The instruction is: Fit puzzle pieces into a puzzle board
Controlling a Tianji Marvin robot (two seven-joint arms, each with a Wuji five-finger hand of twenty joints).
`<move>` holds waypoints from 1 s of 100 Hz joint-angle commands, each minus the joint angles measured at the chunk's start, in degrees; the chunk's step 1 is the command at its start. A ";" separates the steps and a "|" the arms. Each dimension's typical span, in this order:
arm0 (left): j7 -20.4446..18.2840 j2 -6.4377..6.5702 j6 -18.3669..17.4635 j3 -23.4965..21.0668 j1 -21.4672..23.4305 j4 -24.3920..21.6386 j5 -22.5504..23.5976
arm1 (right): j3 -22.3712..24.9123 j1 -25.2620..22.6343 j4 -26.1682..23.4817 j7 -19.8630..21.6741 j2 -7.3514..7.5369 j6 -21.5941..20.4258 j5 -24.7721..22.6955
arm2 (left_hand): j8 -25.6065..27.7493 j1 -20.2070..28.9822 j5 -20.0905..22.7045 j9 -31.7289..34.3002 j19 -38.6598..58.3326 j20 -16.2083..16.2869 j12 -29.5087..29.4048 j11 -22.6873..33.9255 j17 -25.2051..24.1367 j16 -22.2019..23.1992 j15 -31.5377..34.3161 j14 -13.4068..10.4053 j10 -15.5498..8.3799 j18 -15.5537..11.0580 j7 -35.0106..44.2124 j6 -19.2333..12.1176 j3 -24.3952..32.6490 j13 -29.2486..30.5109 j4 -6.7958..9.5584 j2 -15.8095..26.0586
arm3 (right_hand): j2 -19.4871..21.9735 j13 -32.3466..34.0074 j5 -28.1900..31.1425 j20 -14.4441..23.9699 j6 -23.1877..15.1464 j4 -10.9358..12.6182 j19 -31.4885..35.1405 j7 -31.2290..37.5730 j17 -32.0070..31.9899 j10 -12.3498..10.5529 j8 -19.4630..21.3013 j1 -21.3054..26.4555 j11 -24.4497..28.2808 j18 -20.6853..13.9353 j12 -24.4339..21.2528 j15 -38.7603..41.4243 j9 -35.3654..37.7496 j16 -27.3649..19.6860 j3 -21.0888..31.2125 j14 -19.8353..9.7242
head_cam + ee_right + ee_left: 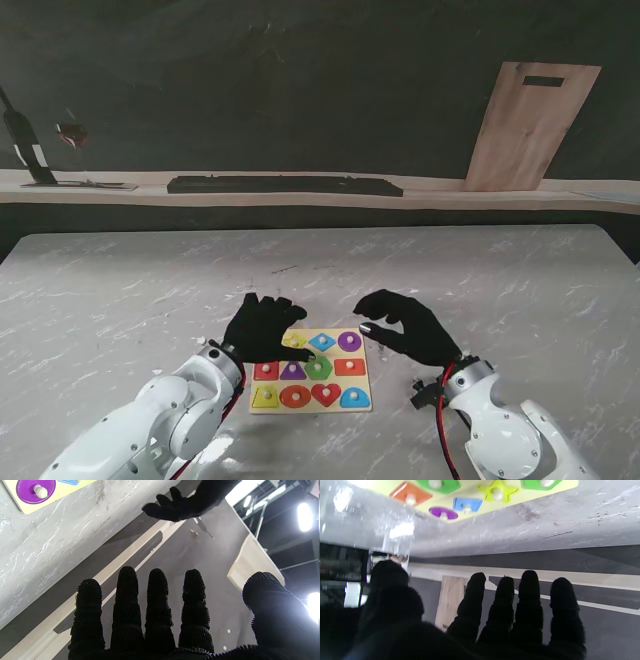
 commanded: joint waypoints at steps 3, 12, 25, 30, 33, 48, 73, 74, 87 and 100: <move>-0.20 -0.52 -1.26 -1.60 1.04 -0.10 -1.84 | -0.30 0.09 0.55 -0.85 -0.14 -0.34 -1.44 | -1.34 2.06 -2.94 -4.01 -5.02 -3.78 -1.92 -2.85 -3.47 -2.19 -5.03 0.34 1.20 0.27 -2.38 0.77 -0.79 -4.88 2.49 1.19 | 0.05 0.81 -1.20 0.45 -1.56 0.34 0.99 0.04 -0.71 -1.05 0.27 -2.20 -0.60 -0.58 -0.10 0.62 -0.89 0.26 -0.45 -1.21; 0.59 -1.06 -3.66 -3.95 2.51 -0.21 -5.85 | -0.29 0.38 1.08 -1.63 -0.15 -0.79 -2.92 | -1.66 2.91 -2.99 -4.86 -9.20 -6.68 -3.05 -4.16 -4.76 -3.97 -8.66 -0.65 1.30 -0.36 -3.76 1.10 -0.66 -7.13 2.67 0.78 | -0.54 0.98 -0.95 0.45 -1.67 0.29 1.01 0.24 -0.43 -1.15 0.36 -2.76 -0.59 -0.70 -0.10 0.58 -0.95 0.27 0.05 -1.30; 1.33 -1.76 -6.18 -6.76 4.87 -0.82 -10.89 | -0.17 0.76 1.83 -2.38 -0.09 -1.70 -4.85 | -2.15 2.67 -3.41 -5.68 -11.36 -8.06 -3.57 -4.94 -5.92 -4.68 -10.03 -1.09 1.04 -0.58 -5.11 1.07 -0.78 -8.09 2.70 0.70 | -1.76 0.95 -1.57 0.45 -2.13 0.17 0.97 -0.09 -0.41 -1.28 0.30 -3.51 -0.77 -0.71 -0.18 0.29 -1.11 0.21 0.89 -1.51; 1.44 -1.99 -7.44 -7.87 5.76 -1.15 -12.87 | -0.14 0.85 2.06 -2.83 -0.09 -1.93 -5.69 | -2.30 2.35 -3.41 -5.89 -11.86 -8.38 -3.73 -5.24 -6.11 -4.82 -10.36 -1.20 0.95 -0.52 -5.52 0.97 -0.85 -8.28 2.67 0.88 | -3.12 0.90 -2.57 0.46 -2.21 0.09 0.97 -0.27 -0.41 -1.35 0.31 -4.21 -0.90 -0.71 -0.23 -0.10 -1.68 0.15 2.11 -1.64; 1.39 -2.14 -8.13 -8.56 6.33 -1.49 -14.33 | -0.09 0.91 2.23 -3.04 -0.07 -2.18 -6.29 | -2.36 2.34 -3.25 -5.81 -12.14 -8.57 -3.80 -5.36 -6.20 -4.92 -10.59 -1.09 1.07 -0.59 -5.68 1.06 -0.88 -8.36 2.65 0.65 | -4.44 0.75 -3.58 0.45 -2.07 -0.07 0.93 -0.54 -0.42 -1.50 0.26 -4.84 -1.12 -0.76 -0.30 -0.38 -2.51 0.14 3.02 -1.86; 0.47 -2.74 -12.87 -12.15 8.71 -3.26 -21.25 | 0.24 1.12 2.88 -4.11 0.11 -3.64 -9.51 | -2.88 2.31 -3.20 -6.01 -15.04 -10.41 -4.32 -6.36 -6.93 -5.60 -12.32 -1.49 0.69 -1.43 -7.24 0.87 -0.80 -8.68 2.70 -0.13 | -10.91 -0.49 -9.24 0.19 -1.81 -0.82 -0.21 -1.82 -0.39 -2.27 -0.01 -7.51 -2.05 -1.83 -0.74 -1.42 -7.55 0.27 7.23 -2.76; -2.69 -2.95 -19.03 -17.08 11.11 -5.54 -29.95 | 1.16 0.84 3.22 -3.88 0.44 -6.50 -11.18 | -4.15 2.14 -3.45 -7.39 -20.83 -12.69 -5.54 -9.19 -7.77 -7.52 -16.57 -2.55 0.00 -2.43 -11.16 1.26 -0.53 -9.78 2.67 -4.71 | -14.05 -2.77 -14.27 -0.79 1.81 -1.00 -4.69 -3.75 -0.45 -1.73 -1.36 -8.59 -3.97 -5.04 -1.97 -8.56 -12.27 -3.47 8.82 -3.98; -2.92 -2.94 -19.22 -17.20 11.14 -5.64 -30.31 | 1.21 0.79 3.20 -3.87 0.44 -6.56 -11.14 | -4.28 2.05 -3.40 -7.46 -21.43 -12.79 -5.62 -9.36 -7.71 -7.70 -16.92 -2.60 -0.10 -2.50 -11.51 1.20 -0.47 -9.80 2.68 -4.91 | -14.11 -2.95 -14.27 -0.88 2.16 -1.00 -4.93 -3.73 -0.59 -1.67 -1.39 -8.63 -4.01 -5.11 -1.99 -8.91 -12.38 -3.69 8.80 -3.92; -6.48 -2.44 -20.98 -18.34 10.95 -6.45 -32.94 | 2.10 0.17 2.95 -4.21 0.38 -7.77 -11.20 | -5.28 2.49 -5.05 -9.89 -26.42 -13.55 -6.58 -11.54 -8.33 -9.07 -19.94 -3.22 -0.78 -3.73 -14.48 1.06 0.04 -11.57 2.93 -6.96 | -14.11 -4.38 -14.95 -2.32 4.71 -1.05 -7.92 -4.03 -1.01 -0.96 -2.34 -9.78 -4.87 -6.13 -2.50 -12.80 -13.98 -6.79 8.84 -3.86; -9.65 -1.95 -21.25 -18.93 10.61 -7.00 -35.39 | 2.82 -0.49 2.43 -4.30 0.26 -8.54 -10.32 | -5.54 3.98 -6.77 -11.34 -30.34 -13.46 -7.03 -12.93 -8.14 -10.01 -22.20 -3.51 -0.94 -4.56 -16.65 1.26 1.11 -12.15 3.37 -8.30 | -13.87 -5.39 -16.25 -3.19 5.79 -1.10 -9.30 -4.89 -1.42 -0.61 -3.10 -10.72 -5.51 -6.37 -2.82 -14.13 -15.10 -7.95 8.88 -3.64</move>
